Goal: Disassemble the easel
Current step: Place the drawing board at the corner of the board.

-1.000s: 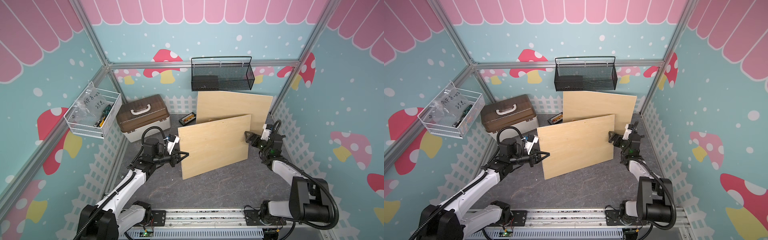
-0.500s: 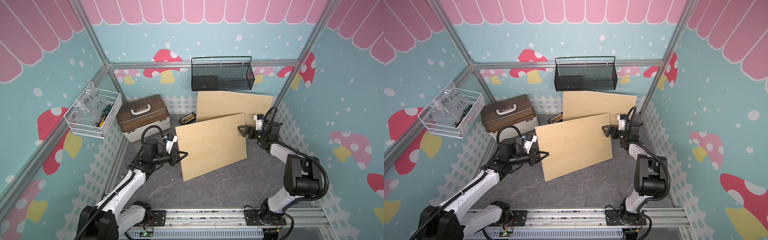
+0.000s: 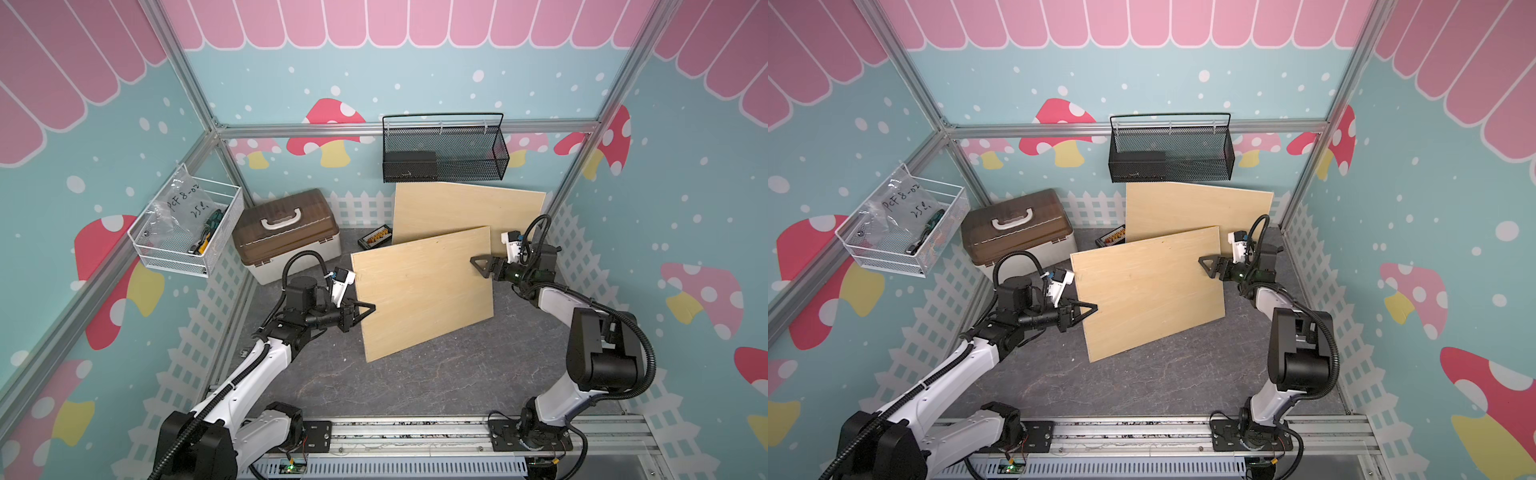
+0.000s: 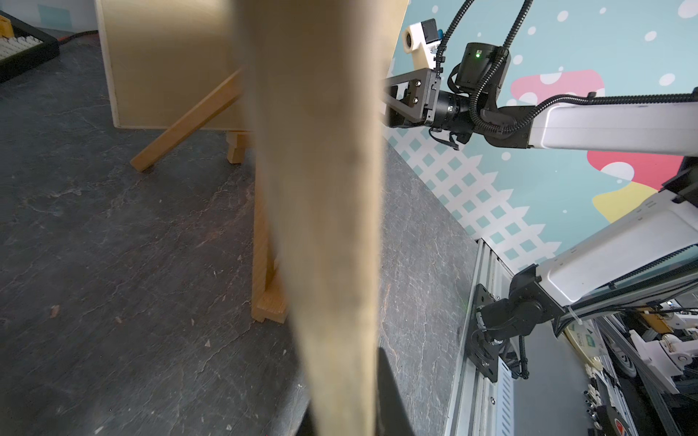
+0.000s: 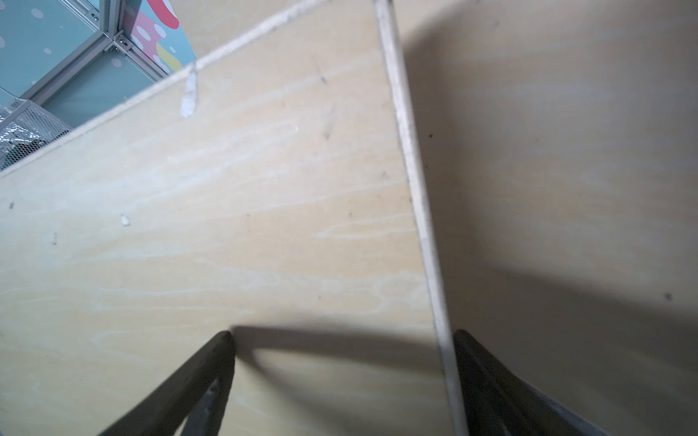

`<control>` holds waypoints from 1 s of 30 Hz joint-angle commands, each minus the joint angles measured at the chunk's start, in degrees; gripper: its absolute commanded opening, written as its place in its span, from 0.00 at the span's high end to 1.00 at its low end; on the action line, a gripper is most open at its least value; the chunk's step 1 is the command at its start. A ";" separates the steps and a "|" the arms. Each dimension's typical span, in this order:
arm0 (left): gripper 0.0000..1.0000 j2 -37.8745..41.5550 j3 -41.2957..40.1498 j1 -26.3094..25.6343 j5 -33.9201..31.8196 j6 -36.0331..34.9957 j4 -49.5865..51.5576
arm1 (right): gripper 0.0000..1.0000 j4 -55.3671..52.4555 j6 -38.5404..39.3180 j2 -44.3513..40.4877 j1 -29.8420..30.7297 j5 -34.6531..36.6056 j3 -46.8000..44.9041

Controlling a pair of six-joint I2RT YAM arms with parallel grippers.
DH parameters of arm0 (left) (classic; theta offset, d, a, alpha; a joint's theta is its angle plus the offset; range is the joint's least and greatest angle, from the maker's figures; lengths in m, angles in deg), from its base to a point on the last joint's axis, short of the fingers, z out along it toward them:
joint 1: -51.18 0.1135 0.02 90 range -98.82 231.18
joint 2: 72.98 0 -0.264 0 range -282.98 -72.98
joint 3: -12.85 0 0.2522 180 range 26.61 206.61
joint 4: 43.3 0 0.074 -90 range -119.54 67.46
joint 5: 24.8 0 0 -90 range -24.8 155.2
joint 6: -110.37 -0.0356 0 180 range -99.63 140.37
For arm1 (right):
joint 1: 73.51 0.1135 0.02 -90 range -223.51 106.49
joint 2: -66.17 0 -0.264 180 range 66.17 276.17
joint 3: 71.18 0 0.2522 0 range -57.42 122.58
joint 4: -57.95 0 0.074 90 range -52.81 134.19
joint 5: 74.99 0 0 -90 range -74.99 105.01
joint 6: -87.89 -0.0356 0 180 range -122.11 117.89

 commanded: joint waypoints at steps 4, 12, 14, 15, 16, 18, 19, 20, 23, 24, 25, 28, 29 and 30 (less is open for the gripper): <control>1.00 -0.34 0.03 -1.29 -6.05 -4.20 9.36 | 0.11 -5.50 1.33 -8.55 1.93 -3.00 -5.29; 1.00 2.20 -1.21 -6.95 -11.79 3.87 12.53 | 0.11 -8.85 -2.30 -21.61 1.85 -0.65 -15.67; 1.00 2.41 -1.87 -9.48 -13.77 6.00 13.20 | 0.11 -8.98 -4.37 -25.18 1.89 0.34 -19.16; 1.00 2.54 -2.27 -10.78 -14.30 7.00 13.36 | 0.11 -9.03 -5.29 -26.86 1.96 0.90 -20.68; 1.00 2.71 -2.73 -12.31 -15.09 8.09 13.39 | 0.11 -9.02 -6.43 -28.67 1.89 1.48 -22.29; 1.00 3.08 -3.15 -14.59 -16.82 9.69 13.98 | 0.11 -9.22 -8.70 -32.39 1.85 2.53 -25.04; 1.00 3.24 -3.27 -15.57 -17.27 10.51 14.28 | 0.11 -9.39 -9.94 -34.24 1.89 3.10 -26.20; 1.00 3.48 -3.51 -16.34 -17.68 11.53 14.50 | 0.11 -9.49 -11.04 -36.00 1.89 3.50 -27.51; 1.00 4.59 -4.52 -18.10 -18.56 14.04 14.83 | 0.11 -11.02 -13.18 -40.12 1.87 4.72 -29.92; 1.00 4.99 -4.92 -18.54 -18.83 14.65 14.81 | 0.11 -11.66 -13.42 -41.05 1.89 5.25 -30.45; 1.00 5.45 -5.08 -19.05 -19.08 15.14 14.71 | 0.10 -12.80 -13.43 -41.82 1.88 5.94 -30.77; 1.00 6.31 -5.61 -19.33 -19.37 16.22 14.95 | 0.07 -17.82 -11.37 -42.25 1.38 9.65 -30.13; 1.00 6.34 -5.54 -19.35 -19.27 16.16 14.95 | 0.07 -20.37 -9.55 -41.52 0.97 11.42 -29.28; 1.00 6.36 -5.60 -19.38 -19.19 16.15 14.80 | 0.07 -22.35 -7.71 -40.65 0.48 12.54 -28.42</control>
